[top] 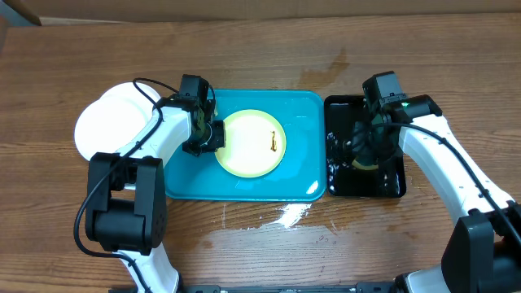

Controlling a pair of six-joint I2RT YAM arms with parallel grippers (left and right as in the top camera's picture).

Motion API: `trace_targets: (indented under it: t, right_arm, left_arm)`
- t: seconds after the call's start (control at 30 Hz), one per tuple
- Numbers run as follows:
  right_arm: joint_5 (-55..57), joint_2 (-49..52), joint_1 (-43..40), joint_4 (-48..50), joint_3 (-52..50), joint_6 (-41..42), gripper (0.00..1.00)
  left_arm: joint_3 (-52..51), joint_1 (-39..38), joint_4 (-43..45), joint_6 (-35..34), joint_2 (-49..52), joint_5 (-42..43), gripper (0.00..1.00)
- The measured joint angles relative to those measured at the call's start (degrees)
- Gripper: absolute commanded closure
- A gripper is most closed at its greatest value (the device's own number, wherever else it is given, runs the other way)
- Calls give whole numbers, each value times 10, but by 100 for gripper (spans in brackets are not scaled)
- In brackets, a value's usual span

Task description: Clean dirty plates on tray and stack at the side

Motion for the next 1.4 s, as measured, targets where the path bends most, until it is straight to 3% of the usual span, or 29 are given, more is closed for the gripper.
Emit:
trace_targets:
  t: [0.33,0.6,0.93,1.4]
  right_arm:
    - [-93,0,17,48,47,-24,96]
    - [-169,0,131,185,54,-30,96]
    - [-80,88,264,269,54,-21,96]
    - [34,139,284,302,54,-19,96]
  left_arm:
    - [0,0,2,0,0,0,96]
    - [0,0,2,0,0,0,96]
    - [0,0,1,0,0,0,96]
    - [0,0,1,0,0,0,96]
